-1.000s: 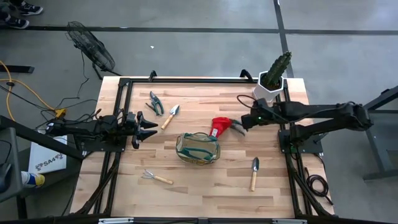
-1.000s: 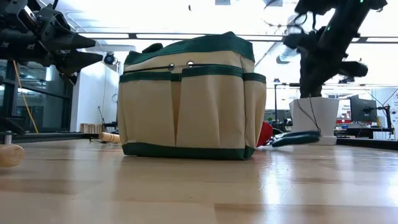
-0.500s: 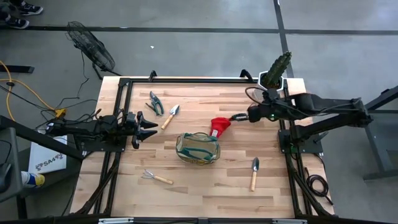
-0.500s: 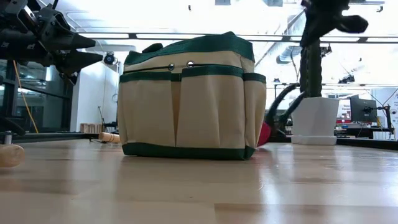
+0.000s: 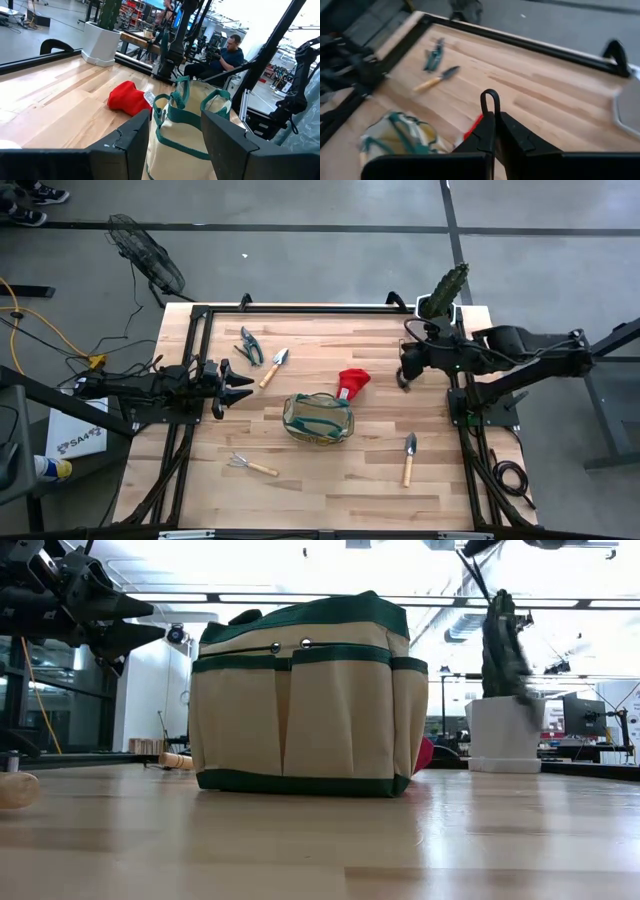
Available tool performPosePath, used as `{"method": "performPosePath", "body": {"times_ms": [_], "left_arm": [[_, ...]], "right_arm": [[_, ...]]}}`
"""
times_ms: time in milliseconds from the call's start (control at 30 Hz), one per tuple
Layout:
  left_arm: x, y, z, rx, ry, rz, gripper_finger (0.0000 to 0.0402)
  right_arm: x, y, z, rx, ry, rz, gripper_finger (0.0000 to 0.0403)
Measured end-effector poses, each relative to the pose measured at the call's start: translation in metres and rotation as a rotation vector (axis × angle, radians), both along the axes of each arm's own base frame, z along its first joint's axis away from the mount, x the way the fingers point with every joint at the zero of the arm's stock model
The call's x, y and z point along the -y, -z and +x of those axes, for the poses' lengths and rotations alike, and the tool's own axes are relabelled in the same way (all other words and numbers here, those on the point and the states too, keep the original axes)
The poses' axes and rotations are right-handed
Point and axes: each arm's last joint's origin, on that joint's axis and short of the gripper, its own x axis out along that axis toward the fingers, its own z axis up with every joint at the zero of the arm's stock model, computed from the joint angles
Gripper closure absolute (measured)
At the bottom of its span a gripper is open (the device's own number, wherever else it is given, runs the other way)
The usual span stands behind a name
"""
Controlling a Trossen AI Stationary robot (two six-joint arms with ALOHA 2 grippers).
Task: Pick & Place Garden tools in Gardening bag
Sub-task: Put the green right shear scissors into the gardening bag
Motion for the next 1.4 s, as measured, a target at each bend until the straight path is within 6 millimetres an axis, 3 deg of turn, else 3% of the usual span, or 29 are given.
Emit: {"method": "performPosePath", "body": {"times_ms": [367,567,967,1400], "left_arm": [[0.0,0.0,0.0,0.0,0.0,0.0,0.0227],[0.0,0.0,0.0,0.0,0.0,0.0,0.0227],[0.0,0.0,0.0,0.0,0.0,0.0,0.0227],[0.0,0.0,0.0,0.0,0.0,0.0,0.0227]], "right_arm": [[-0.023,-0.041,0.012,0.099,-0.236,-0.134,0.0399],[-0.032,-0.052,0.017,0.177,-0.354,-0.177,0.0399],[-0.058,-0.055,0.018,0.201,-0.587,-0.228,0.04],[-0.064,-0.05,0.028,0.185,-0.571,-0.251,0.0399]]}}
